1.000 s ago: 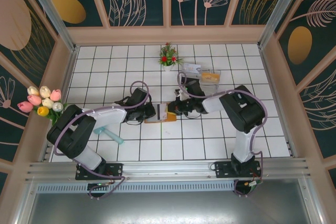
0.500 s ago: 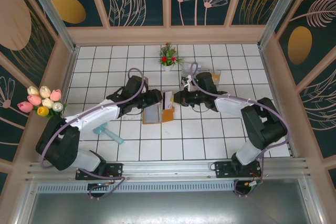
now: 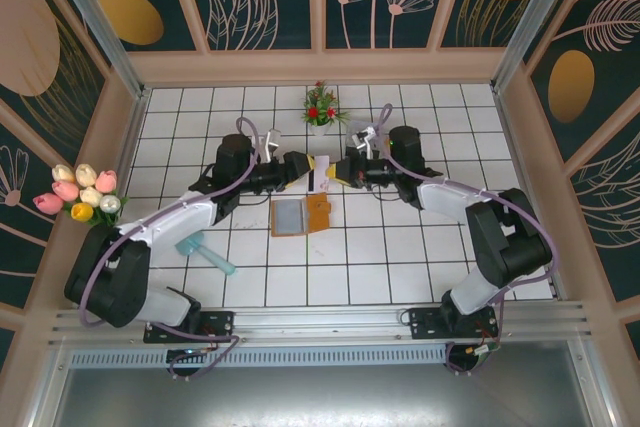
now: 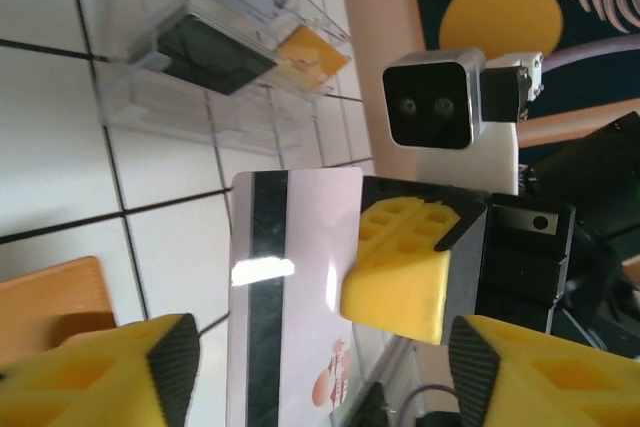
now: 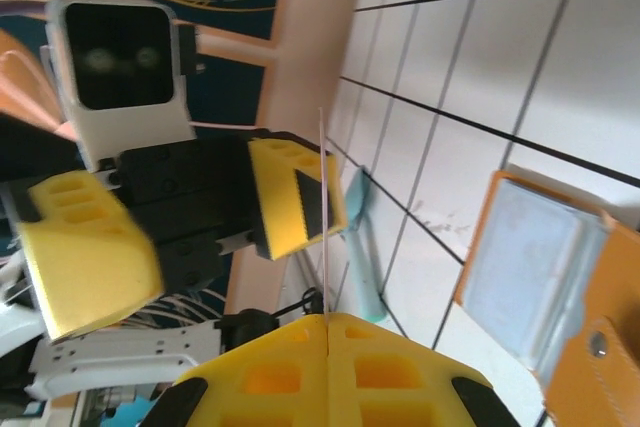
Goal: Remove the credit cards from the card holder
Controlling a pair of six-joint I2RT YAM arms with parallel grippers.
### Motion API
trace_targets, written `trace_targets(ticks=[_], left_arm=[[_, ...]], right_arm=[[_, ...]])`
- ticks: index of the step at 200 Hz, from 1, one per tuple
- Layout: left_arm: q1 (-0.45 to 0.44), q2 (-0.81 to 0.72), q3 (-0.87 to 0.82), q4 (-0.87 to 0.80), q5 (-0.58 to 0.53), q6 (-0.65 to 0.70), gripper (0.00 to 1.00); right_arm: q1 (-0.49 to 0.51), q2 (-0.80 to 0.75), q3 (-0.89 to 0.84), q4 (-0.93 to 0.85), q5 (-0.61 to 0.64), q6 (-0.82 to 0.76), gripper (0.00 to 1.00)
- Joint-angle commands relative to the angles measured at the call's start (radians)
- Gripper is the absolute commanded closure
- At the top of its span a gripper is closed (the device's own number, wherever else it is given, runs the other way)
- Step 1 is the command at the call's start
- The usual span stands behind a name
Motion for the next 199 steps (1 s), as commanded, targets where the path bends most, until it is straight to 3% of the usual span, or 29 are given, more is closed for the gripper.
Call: trace_targets(ticks=[1,73,114,144,150,199], left_arm=[[0.023,0.031,0.037,0.051,0.113,0.024,0.39],[0.049,0.082,0.066,0.124,0.209,0.03,0.57],[0.049,0.102,0.068,0.219,0.235,-0.026,0.77],[0.048,0.108,0.061,0.308,0.242,-0.082,1.0],[0.048,0.109,0.056,0.328,0.24,-0.098,1.0],[0.049,0.09,0.027,0.404,0.148,-0.169,1.0]], right_arm=[[-0.024,-0.031,0.001,0.134,-0.11,0.031,1.0],[-0.035,-0.019,0.083,-0.003,-0.187,-0.086,1.0],[-0.032,0.007,0.093,0.006,-0.19,-0.074,1.0],[-0.033,0.006,0.094,0.027,-0.185,-0.039,1.0],[-0.034,0.002,0.095,0.028,-0.176,-0.029,1.0],[-0.03,-0.05,0.018,0.157,-0.033,0.19,0.56]])
